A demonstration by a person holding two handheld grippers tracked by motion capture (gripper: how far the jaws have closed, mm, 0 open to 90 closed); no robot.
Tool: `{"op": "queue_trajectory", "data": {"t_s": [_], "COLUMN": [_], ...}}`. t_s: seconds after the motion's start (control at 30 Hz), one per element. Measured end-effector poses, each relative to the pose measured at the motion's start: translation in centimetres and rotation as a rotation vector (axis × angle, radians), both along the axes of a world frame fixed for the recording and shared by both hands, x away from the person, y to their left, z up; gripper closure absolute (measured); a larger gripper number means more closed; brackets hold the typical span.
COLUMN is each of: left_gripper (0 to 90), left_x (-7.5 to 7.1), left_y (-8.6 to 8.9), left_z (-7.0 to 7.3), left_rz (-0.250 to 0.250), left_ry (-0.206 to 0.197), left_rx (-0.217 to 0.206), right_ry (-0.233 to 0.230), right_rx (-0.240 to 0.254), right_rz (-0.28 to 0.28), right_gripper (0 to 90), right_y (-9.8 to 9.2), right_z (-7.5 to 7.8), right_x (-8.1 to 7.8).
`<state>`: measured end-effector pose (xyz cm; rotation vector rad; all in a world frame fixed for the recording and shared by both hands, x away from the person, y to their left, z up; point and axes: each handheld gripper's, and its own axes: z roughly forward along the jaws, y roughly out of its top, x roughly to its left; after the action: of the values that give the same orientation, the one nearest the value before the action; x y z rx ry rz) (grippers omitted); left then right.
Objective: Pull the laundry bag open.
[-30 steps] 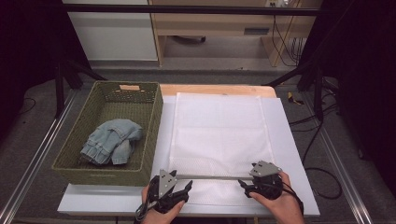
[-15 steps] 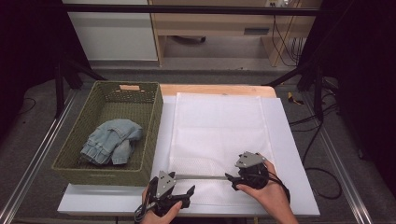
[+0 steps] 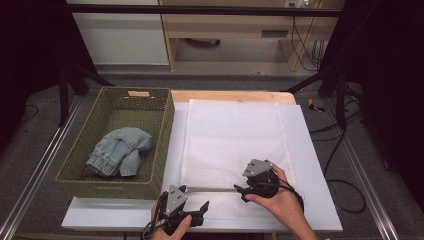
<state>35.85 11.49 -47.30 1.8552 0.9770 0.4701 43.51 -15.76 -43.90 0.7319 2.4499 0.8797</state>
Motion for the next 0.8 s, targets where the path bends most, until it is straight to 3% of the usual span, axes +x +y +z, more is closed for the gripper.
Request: {"op": "queue_trajectory", "data": {"t_s": [0.23,0.33,0.5,0.8], "left_gripper": [9.6,9.6,9.6,10.3], "left_x": [0.2,0.2,0.3,0.1], "left_y": [0.4,0.5,0.6,0.3], "left_z": [0.0,0.0,-0.1,0.0], "left_rz": [0.006,0.015,0.023,0.018], "left_ry": [0.004,0.0,0.005,0.0], "left_rx": [-0.011,0.006,0.01,0.036], "right_ry": [0.011,0.01,0.057,0.072], "right_rx": [0.002,0.005,-0.004,-0.036], "right_rz": [0.007,0.019,0.062,0.115], "right_gripper": [23.6,26.3,33.7,56.2], "right_y": [0.4,0.5,0.7,1.5], "right_z": [0.0,-0.1,-0.1,-0.4], "right_x": [0.3,0.2,0.7,0.9]}}
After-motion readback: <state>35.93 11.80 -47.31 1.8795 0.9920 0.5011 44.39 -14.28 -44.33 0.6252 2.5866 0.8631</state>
